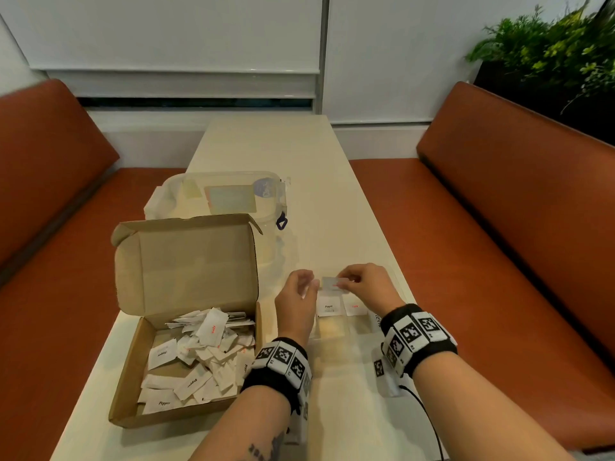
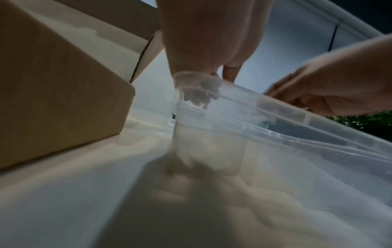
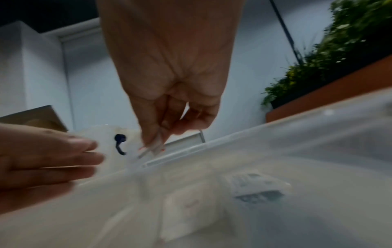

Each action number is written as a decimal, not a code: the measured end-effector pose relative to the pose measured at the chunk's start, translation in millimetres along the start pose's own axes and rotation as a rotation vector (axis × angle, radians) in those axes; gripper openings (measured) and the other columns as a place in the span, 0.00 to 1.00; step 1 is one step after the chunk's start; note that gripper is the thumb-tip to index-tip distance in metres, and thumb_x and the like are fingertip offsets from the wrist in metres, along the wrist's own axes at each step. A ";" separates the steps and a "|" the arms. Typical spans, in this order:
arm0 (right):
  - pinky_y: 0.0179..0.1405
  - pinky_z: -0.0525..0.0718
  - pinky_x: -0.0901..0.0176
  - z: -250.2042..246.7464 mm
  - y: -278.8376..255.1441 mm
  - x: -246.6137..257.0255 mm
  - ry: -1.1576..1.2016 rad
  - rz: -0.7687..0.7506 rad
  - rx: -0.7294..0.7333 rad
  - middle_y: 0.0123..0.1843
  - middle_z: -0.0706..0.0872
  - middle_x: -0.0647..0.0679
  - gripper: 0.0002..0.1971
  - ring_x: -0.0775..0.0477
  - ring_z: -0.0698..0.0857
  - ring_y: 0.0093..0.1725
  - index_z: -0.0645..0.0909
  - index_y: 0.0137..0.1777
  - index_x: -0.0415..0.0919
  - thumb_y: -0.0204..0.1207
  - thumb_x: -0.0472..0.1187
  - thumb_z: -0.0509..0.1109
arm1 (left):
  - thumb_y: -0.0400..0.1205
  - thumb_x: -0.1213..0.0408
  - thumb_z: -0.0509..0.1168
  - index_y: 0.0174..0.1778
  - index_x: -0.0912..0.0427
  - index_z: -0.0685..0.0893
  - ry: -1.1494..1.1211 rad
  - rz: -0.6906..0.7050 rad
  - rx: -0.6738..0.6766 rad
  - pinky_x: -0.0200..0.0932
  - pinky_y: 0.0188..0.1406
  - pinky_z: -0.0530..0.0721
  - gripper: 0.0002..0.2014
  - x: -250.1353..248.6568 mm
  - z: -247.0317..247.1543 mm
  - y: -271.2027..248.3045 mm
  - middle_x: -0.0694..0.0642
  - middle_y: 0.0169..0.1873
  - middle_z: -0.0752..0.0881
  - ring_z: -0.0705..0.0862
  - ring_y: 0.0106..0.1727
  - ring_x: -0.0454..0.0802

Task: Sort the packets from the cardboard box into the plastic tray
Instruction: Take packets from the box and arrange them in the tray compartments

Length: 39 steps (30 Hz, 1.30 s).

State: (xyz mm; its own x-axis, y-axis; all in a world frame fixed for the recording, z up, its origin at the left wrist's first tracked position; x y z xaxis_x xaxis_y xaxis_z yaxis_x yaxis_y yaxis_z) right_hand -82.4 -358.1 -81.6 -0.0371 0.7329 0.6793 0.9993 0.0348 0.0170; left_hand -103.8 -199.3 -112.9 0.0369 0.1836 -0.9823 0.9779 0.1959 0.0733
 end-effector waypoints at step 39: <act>0.48 0.77 0.59 14.4 -17.5 -36.8 -0.501 0.095 0.013 0.48 0.85 0.50 0.03 0.47 0.74 0.57 0.83 0.46 0.45 0.76 0.39 0.68 | 0.78 0.90 0.48 0.81 0.58 0.64 0.258 -0.195 -0.077 0.48 0.72 0.75 0.36 11.4 -10.5 -3.7 0.59 0.77 0.71 0.72 0.75 0.55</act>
State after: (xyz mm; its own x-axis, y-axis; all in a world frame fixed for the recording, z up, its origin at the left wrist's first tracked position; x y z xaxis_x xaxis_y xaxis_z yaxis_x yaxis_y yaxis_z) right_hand -98.8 -375.9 -117.4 0.0502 0.9690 0.2417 0.9984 -0.0420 -0.0391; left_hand -109.2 -187.8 -122.6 -0.2125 0.3710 -0.9040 0.9425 0.3219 -0.0895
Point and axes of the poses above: each hand's wrist, its own y-axis towards the middle knuckle, its own z-axis out of the palm, x = y × z, the point moved 5 cm from there along y, towards the middle knuckle
